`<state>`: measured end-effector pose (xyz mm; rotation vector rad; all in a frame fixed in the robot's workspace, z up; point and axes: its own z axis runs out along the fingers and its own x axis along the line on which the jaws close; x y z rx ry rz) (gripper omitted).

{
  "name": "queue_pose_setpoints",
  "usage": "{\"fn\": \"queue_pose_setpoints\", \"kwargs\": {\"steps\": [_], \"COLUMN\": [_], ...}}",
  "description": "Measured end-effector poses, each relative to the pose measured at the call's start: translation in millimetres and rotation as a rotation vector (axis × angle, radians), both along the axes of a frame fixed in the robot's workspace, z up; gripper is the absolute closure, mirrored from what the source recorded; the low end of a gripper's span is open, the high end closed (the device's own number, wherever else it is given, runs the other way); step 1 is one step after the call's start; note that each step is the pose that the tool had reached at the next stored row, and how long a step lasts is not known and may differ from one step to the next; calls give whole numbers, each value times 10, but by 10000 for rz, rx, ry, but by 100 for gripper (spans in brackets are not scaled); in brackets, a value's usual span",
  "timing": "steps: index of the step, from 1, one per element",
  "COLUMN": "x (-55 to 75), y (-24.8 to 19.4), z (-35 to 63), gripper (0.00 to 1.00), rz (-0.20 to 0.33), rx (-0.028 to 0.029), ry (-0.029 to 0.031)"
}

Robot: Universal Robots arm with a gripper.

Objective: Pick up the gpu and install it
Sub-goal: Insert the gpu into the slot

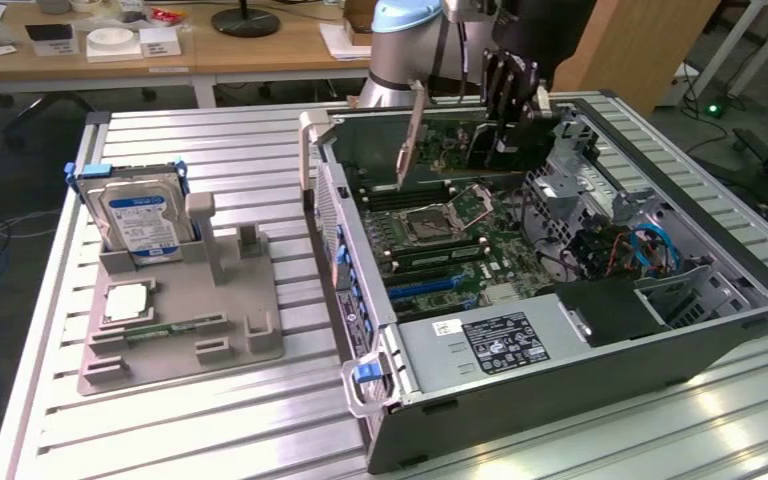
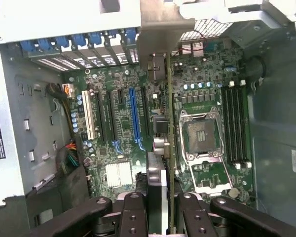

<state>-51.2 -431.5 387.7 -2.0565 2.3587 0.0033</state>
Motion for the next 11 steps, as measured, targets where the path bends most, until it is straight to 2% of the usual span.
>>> {"fn": "queue_pose_setpoints", "kwargs": {"steps": [2, 3, 4, 6, 9, 11], "x": [-1, -8, -16, -39, -57, -58], "y": [-2, -6, -8, -7, -16, -42], "z": [-33, -37, -45, -69, -115, -152], "gripper": [72, 72, 72, 72, 72, 72], "rz": [4, 12, 21, 78, 162, 189], "rx": [7, 58, 132, 221, 313, 322], "ry": [-5, -19, -26, -30, -30, -24]}}
